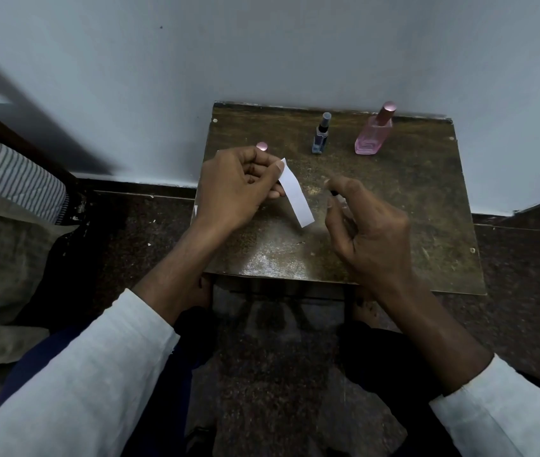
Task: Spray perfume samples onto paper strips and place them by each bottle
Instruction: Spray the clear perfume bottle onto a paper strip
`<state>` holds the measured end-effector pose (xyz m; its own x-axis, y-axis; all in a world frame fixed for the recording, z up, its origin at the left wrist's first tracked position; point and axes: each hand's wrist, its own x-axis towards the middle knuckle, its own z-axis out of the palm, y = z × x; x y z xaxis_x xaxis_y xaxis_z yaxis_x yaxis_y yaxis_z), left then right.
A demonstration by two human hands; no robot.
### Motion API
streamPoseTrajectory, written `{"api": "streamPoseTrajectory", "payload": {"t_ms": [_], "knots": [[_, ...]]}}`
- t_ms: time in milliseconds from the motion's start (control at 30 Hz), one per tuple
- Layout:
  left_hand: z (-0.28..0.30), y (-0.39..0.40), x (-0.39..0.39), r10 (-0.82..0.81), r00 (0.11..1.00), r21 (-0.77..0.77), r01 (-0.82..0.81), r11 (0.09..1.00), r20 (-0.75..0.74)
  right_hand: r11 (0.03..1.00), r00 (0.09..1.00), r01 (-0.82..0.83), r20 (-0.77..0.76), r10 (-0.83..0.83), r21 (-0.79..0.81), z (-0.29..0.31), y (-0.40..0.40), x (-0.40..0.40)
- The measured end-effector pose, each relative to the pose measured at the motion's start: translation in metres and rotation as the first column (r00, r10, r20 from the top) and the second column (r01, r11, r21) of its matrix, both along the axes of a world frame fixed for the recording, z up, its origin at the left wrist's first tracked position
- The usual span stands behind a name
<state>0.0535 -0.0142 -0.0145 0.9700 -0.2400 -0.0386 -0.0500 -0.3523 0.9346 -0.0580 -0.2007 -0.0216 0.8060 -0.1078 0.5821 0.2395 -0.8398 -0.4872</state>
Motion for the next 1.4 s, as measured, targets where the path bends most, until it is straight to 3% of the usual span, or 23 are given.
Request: {"api": "streamPoseTrajectory", "payload": {"t_ms": [700,1067,1167,1400], "knots": [[0.005,0.000,0.003,0.074,0.991,-0.104,-0.085,0.991,-0.108,0.999,0.999,-0.015,0.042,0.016,-0.029,-0.006,-0.012,-0.008],[0.006,-0.002,0.002,0.048,0.995,-0.074,-0.055,0.996,-0.087,1.000,0.999,0.018,0.027,-0.018,0.007,-0.003,-0.014,-0.009],[0.005,-0.001,0.002,0.042,0.996,-0.062,-0.047,0.997,-0.076,0.998,1.000,0.013,-0.002,-0.013,0.063,0.000,-0.015,-0.006],[0.005,0.007,0.005,-0.017,0.999,-0.007,0.017,1.000,-0.031,0.922,0.978,0.097,-0.207,-0.018,0.376,0.008,-0.015,0.001]]}}
